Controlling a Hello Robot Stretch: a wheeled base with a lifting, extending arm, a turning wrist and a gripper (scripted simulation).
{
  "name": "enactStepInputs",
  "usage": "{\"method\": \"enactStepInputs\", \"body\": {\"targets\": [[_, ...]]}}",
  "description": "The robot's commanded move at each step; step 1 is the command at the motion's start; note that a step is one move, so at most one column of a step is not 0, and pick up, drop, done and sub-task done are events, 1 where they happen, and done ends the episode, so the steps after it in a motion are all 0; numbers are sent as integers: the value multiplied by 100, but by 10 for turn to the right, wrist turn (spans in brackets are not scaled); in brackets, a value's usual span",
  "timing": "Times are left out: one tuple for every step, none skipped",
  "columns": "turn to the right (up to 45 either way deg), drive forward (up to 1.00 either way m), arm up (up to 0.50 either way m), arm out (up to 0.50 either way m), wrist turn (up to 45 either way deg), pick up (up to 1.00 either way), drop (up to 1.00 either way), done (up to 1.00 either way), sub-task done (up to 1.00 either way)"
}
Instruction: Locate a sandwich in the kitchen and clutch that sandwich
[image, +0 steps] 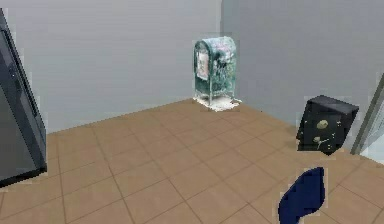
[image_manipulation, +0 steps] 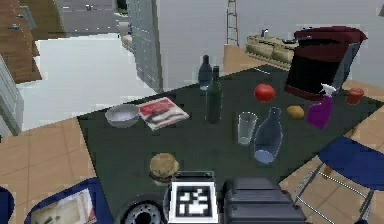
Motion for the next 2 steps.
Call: {"method": "enactStepInputs", "body": {"targets": [[0, 0, 0, 24, 0, 0, 0, 0, 0], [0, 0, 0, 0, 450, 0, 0, 0, 0]]}}
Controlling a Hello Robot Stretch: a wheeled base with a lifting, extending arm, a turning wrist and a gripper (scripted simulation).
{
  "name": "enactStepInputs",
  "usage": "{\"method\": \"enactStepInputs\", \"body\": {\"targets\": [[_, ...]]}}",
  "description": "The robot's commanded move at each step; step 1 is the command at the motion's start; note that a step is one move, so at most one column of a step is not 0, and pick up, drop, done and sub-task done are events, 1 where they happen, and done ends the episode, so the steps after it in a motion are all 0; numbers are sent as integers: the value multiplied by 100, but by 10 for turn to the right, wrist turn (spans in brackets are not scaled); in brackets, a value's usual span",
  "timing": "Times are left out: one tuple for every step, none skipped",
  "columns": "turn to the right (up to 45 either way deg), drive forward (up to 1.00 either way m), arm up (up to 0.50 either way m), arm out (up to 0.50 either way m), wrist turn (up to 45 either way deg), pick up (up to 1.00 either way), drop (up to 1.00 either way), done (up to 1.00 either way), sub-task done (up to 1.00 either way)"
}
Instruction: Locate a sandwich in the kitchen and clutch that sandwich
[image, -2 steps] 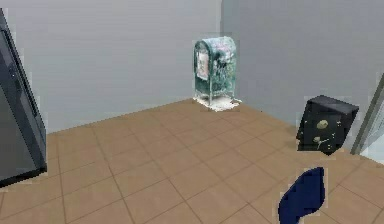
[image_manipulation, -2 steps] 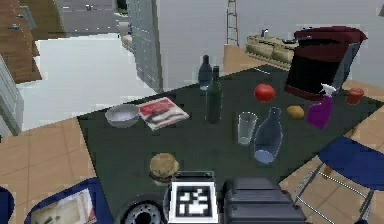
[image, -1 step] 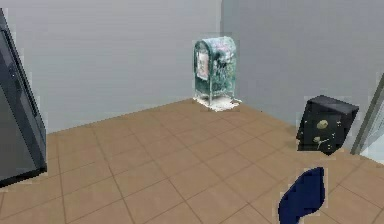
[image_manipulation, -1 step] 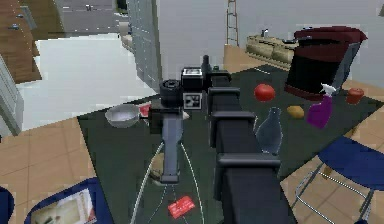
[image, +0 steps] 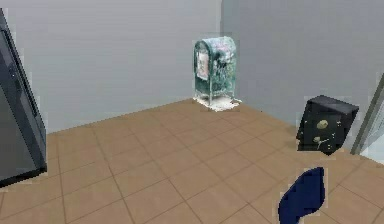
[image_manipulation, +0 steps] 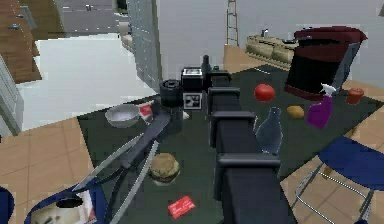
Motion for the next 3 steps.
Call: {"method": "enactStepInputs", "body": {"targets": [[0, 0, 0, 0, 450, 0, 0, 0, 0], [0, 0, 0, 0, 450, 0, 0, 0, 0], [0, 0, 0, 0, 240, 0, 0, 0, 0]]}}
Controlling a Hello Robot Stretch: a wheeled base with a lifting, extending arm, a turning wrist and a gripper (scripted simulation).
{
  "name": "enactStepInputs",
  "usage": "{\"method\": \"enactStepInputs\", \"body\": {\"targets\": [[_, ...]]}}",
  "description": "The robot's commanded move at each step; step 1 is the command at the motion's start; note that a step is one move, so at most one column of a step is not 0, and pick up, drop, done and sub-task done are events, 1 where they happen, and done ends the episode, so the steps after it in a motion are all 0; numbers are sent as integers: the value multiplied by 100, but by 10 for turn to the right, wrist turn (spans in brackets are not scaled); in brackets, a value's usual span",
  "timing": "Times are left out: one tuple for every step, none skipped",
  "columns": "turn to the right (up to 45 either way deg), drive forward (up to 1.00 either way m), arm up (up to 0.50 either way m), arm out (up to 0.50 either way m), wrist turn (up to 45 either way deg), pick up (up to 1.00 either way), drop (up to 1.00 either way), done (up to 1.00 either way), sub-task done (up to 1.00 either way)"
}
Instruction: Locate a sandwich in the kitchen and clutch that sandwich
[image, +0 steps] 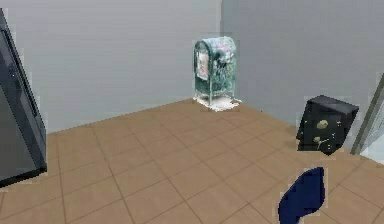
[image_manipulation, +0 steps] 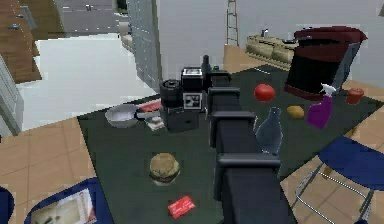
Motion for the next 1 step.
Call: {"method": "enactStepInputs", "body": {"targets": [[0, 0, -28, 0, 0, 0, 0, 0, 0]]}}
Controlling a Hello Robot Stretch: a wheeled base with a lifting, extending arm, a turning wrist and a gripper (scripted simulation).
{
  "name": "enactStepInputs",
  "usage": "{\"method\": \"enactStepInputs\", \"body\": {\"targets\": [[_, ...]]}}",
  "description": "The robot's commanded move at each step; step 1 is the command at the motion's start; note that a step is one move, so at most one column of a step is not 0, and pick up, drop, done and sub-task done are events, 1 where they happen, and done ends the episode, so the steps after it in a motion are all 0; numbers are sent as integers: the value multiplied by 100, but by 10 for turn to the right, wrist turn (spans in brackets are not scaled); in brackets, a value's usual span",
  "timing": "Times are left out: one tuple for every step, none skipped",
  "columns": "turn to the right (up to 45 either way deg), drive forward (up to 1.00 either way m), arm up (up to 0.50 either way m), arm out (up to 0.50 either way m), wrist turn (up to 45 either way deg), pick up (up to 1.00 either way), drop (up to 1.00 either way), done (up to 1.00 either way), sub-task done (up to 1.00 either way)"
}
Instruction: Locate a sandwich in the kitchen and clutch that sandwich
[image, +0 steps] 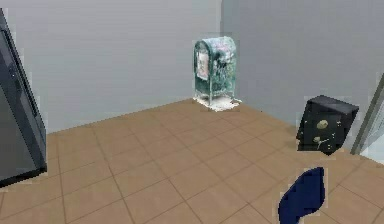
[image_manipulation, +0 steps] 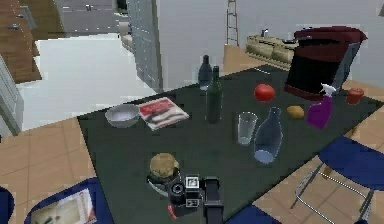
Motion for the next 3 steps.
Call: {"method": "enactStepInputs", "body": {"targets": [[0, 0, 0, 0, 0, 100, 0, 0, 0], [0, 0, 10, 0, 0, 0, 0, 0, 0], [0, 0, 0, 0, 0, 0, 0, 100, 0]]}}
